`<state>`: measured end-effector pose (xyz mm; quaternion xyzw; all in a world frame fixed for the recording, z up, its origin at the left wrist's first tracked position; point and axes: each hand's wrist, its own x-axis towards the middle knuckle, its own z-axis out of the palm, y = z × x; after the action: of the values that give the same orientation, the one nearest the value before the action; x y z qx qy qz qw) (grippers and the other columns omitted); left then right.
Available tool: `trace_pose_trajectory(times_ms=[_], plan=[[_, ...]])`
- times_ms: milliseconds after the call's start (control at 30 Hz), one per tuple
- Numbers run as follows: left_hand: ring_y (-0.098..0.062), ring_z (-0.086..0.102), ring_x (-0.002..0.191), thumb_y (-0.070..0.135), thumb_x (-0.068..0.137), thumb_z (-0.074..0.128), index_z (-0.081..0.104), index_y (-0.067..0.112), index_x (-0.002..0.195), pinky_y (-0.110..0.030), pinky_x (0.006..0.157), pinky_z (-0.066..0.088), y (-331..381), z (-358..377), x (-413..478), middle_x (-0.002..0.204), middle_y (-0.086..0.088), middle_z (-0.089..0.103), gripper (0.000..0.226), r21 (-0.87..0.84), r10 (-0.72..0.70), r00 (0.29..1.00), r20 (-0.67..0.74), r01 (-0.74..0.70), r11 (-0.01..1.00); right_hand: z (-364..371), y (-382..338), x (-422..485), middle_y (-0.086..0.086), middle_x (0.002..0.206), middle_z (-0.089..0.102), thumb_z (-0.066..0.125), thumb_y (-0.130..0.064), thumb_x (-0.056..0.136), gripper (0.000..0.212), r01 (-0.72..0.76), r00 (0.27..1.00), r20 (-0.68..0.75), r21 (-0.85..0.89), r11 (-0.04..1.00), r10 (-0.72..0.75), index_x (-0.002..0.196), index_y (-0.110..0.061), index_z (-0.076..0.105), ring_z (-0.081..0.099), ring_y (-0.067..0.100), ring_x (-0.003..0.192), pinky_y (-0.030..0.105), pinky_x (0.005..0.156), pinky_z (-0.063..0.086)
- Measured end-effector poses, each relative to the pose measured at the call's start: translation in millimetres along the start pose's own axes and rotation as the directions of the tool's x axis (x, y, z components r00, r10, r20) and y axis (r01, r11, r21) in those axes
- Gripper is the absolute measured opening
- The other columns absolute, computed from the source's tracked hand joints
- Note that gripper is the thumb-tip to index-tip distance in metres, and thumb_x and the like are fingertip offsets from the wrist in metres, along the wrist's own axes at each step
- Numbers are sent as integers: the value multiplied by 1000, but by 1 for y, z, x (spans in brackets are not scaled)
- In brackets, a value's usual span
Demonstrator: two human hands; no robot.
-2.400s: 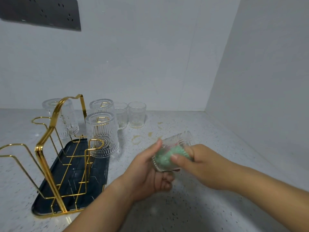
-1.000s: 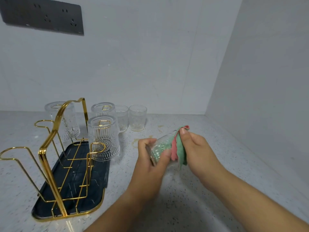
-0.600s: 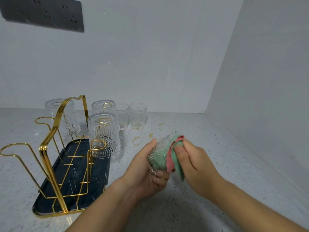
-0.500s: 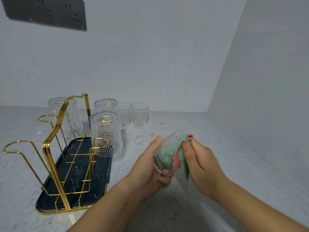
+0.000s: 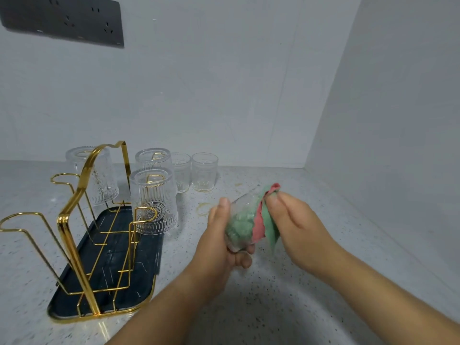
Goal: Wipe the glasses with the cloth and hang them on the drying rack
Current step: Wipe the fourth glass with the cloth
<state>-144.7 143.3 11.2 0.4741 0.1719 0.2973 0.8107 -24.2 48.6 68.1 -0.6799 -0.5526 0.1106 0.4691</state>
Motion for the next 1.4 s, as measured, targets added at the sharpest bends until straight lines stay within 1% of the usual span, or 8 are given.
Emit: trace_pose_trajectory(times_ms=[233,400,600,700,833,1033,1200,1400], plan=[[-19,58,56,66,97,51,53,15,114,-33,47,45,0,4,-3,76,-6,64,53,226,115,990,-82,-93,970,7,16,-16,-10,73,71,36,-32,111,48,16,999,-35,71,997,-13,77,-14,65,62,5,64,15,66,48],[-4,58,98,63,85,60,41,49,119,-18,79,48,-18,-16,2,115,14,49,42,782,544,809,223,-482,396,-1,7,-5,20,72,69,39,-38,109,60,-256,957,-24,402,879,290,64,-12,69,64,32,74,49,85,53],[-24,67,66,74,94,49,61,20,130,-34,51,48,1,6,-5,90,-15,73,66,141,-34,999,-2,34,989,2,6,-19,2,72,72,33,-28,112,55,22,999,-51,96,995,-17,74,-10,69,66,11,68,21,71,51],[-24,67,63,71,98,42,80,12,107,-29,53,46,3,5,0,82,-15,76,71,-28,-221,975,25,222,975,11,21,-25,-4,73,70,33,-43,103,48,89,995,-45,-60,994,-91,77,-21,66,66,16,70,36,73,54],[-20,63,55,60,104,46,56,11,114,-40,48,52,-3,4,0,73,-2,67,51,239,123,986,-111,-94,967,12,18,-23,-2,75,73,35,-33,110,52,30,997,-70,101,994,-23,76,-14,69,66,13,69,26,71,54],[3,56,106,55,87,62,42,44,125,-10,89,45,-22,-15,4,119,10,50,44,729,607,759,237,-552,405,-5,-4,-9,3,58,66,36,-36,109,58,-198,973,-56,292,936,224,68,-7,65,60,14,57,28,64,51],[-22,72,76,63,88,65,59,30,125,-36,60,60,-6,5,-5,95,-7,74,50,145,186,982,-13,-182,972,3,0,-22,3,73,71,33,-34,110,53,25,996,-92,86,996,-17,77,-10,67,66,13,68,24,70,52],[-19,60,52,63,103,44,77,9,103,-24,40,43,4,7,-3,73,-10,69,63,24,-190,982,0,190,982,13,25,-30,-5,80,69,33,-49,98,46,90,990,-104,-69,994,-97,83,-21,66,64,17,76,40,72,52]])
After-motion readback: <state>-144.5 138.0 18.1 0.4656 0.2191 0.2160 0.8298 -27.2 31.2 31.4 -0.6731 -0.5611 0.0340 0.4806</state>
